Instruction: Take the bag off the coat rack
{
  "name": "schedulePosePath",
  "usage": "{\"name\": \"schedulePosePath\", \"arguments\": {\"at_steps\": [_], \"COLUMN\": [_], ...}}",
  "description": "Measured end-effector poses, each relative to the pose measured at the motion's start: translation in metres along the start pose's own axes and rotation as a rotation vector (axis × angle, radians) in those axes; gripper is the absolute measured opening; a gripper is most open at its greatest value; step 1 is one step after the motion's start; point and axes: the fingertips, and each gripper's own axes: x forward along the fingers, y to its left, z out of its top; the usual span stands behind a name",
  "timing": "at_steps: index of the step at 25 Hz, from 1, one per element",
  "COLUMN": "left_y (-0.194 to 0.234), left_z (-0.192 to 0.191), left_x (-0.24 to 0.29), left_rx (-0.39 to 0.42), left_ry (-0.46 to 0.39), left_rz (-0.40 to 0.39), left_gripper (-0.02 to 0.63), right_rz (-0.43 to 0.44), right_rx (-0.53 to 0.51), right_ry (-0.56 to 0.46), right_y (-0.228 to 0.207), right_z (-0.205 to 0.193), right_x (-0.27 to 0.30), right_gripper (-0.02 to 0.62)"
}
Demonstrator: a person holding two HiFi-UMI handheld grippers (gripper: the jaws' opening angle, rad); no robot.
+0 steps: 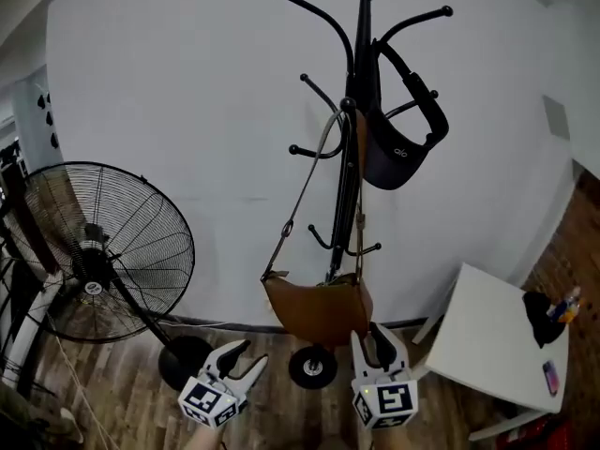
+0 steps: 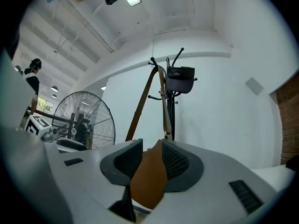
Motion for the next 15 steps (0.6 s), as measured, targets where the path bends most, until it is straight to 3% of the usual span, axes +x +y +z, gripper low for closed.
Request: {"name": "schedulePosePath", "arguments": {"at_steps": [7, 15], "left_y": [0.032, 0.068], "left_z": [0.015, 0.052], "left_x": [0.039, 0.087], "left_rx": [0.050, 0.155], "left_ry": [-0.038, -0.073], "left_rz": [-0.009, 0.027], "left_gripper": [0.175, 0.176], "right_rz": [-0.057, -0.055], "right_rx": [-0.021, -0.068], "right_ry": [-0.014, -0.116], "right_y": [-0.006, -0.027], "right_z": [0.014, 0.055], "right_x": [0.028, 0.072], "right_gripper": [0.110, 0.112]}}
